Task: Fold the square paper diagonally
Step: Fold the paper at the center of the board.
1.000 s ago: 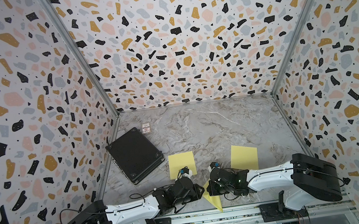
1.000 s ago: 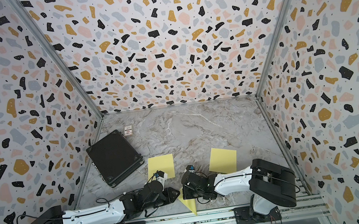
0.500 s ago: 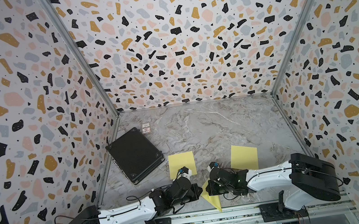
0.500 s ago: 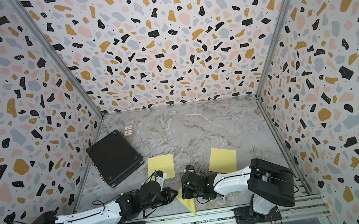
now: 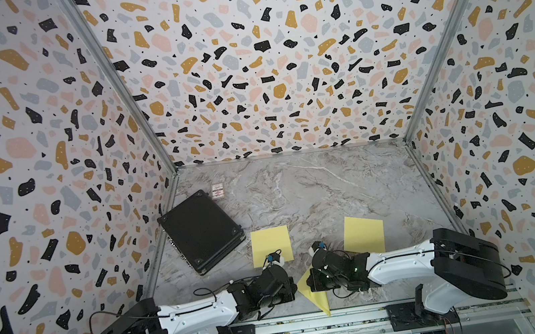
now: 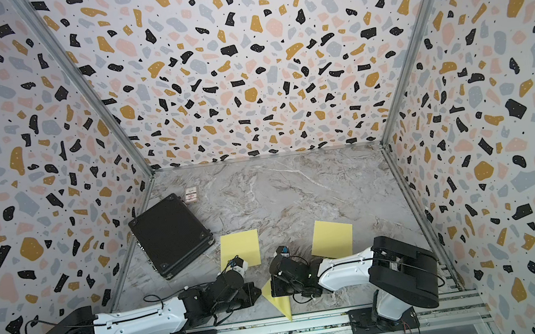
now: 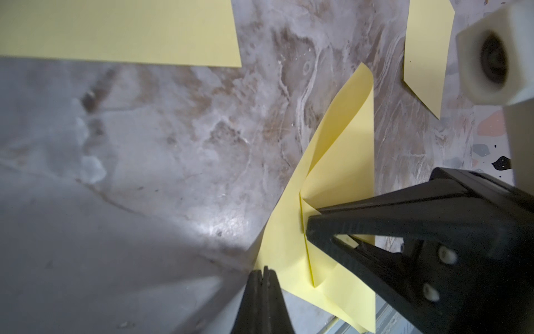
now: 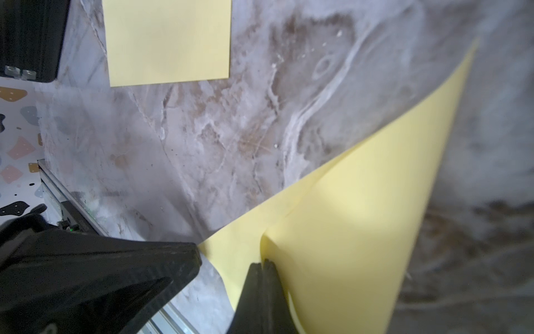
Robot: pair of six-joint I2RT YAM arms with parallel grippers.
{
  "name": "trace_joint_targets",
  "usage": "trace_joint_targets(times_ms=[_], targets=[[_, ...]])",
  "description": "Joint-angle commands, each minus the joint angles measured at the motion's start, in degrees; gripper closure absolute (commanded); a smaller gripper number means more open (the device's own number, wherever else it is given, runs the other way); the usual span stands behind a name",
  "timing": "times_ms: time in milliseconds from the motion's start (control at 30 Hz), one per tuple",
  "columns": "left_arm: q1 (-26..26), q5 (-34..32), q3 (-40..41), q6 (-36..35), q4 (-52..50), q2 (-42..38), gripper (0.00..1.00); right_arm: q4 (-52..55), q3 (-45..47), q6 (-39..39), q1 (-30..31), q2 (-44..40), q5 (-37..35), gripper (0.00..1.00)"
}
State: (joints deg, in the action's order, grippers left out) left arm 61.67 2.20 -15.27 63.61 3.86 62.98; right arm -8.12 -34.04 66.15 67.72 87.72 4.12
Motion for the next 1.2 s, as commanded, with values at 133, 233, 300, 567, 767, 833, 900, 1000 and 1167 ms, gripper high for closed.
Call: trace_joint_targets(times_ms=[133,233,300,567,767,833,900,1000,1167], targets=[[-0.2,-1.1,-1.5,-1.4,1.9,0.6,1.0,4.1,-0.5,-0.7,0.1,1.2,0.1,0.98],[-0.2,-0.9,-2.0,-1.7,2.3,0.4,1.0,4.3,-0.4,-0.7,0.1,1.2,0.2,0.98],[-0.3,-1.5,-2.0,-1.5,2.0,0.0,1.0,4.4,-0.3,-0.6,0.1,1.1,0.1,0.98],[-0.7,-3.0,-1.6,-1.2,1.5,0.5,1.0,4.0,-0.1,-0.5,0.1,1.1,0.1,0.99],[-0.7,-2.2,-1.5,-1.1,2.7,2.2,1.0,3.7,-0.2,-0.3,0.1,0.9,0.4,0.98],[-0.7,-2.1,-1.3,-1.1,2.8,2.7,1.0,3.8,-0.3,-0.3,0.1,0.6,0.4,0.99],[-0.7,-2.1,-1.1,-1.1,2.6,3.1,1.0,3.9,-0.6,-0.4,0.1,0.2,0.3,0.99],[-0.7,-1.9,-0.5,-0.8,2.5,3.7,1.0,4.7,-1.5,-0.8,0.1,-0.8,-0.3,0.99],[-0.7,-1.6,0.4,-0.3,2.5,4.5,1.0,6.6,-3.8,-2.4,0.1,-2.6,-1.4,0.99]])
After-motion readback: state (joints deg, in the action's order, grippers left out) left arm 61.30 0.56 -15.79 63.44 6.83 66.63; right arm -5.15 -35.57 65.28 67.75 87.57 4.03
